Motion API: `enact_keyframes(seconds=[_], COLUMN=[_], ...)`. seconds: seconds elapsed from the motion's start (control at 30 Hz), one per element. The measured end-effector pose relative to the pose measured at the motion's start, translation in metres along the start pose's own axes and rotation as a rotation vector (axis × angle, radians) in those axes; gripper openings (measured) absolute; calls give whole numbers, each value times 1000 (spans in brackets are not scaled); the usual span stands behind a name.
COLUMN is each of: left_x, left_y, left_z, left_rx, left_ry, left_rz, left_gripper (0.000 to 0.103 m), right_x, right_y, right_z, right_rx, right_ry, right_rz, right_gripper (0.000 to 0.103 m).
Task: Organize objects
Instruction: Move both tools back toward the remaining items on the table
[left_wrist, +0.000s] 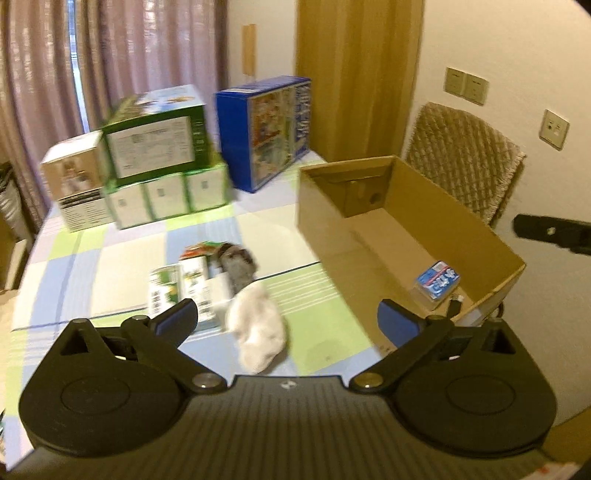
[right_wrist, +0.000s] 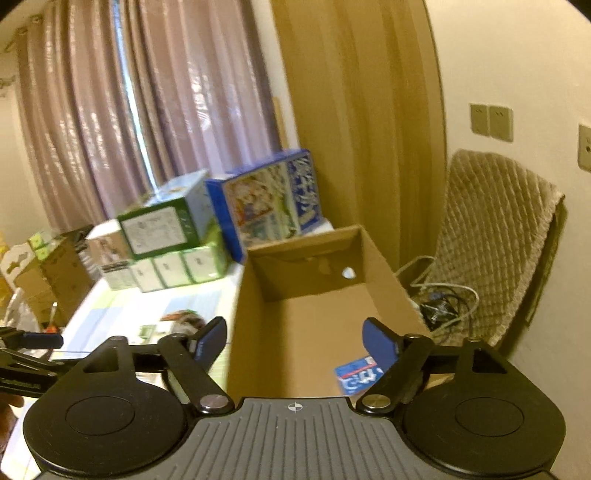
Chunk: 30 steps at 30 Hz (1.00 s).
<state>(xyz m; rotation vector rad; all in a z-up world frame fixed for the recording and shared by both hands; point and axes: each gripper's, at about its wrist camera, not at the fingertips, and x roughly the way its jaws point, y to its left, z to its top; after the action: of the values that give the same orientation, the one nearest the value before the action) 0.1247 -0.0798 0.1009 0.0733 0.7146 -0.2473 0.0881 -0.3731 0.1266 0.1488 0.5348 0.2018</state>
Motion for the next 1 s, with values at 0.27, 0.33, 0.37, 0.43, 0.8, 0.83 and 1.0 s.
enact_keyframes(seconds=[0.27,0.33,0.37,0.43,0.8,0.83,1.0], left_x=[-42,-51,-56,-66,-106,-107,-106], left_y=[48,58,62,70,92,92,99], left_z=[-29,-33,-35,-39,-46,-46,-45], left_rx=[-91,-110,-119,-131,-155,-153,-150], left_ry=[-4,-2,0,-2,-31,-38,-62], left_rz=[87,109,117,136,211,212,198], left_gripper=[102,102,102,102,102,102,102], right_x=[-21,-23,-23,-23,-23,-23,-13], right_y=[60,72,77,86,121,122,138], right_z=[-9,-12,-14,-17,-34,-36,-48], right_rx=[-70,-80,-85,-90,-135,-137,-188], right_ry=[-2,0,2,7,28,30,52], right_rz=[122,148,160,180,254,256,248], right_gripper=[94,96,96,97,101,101,101])
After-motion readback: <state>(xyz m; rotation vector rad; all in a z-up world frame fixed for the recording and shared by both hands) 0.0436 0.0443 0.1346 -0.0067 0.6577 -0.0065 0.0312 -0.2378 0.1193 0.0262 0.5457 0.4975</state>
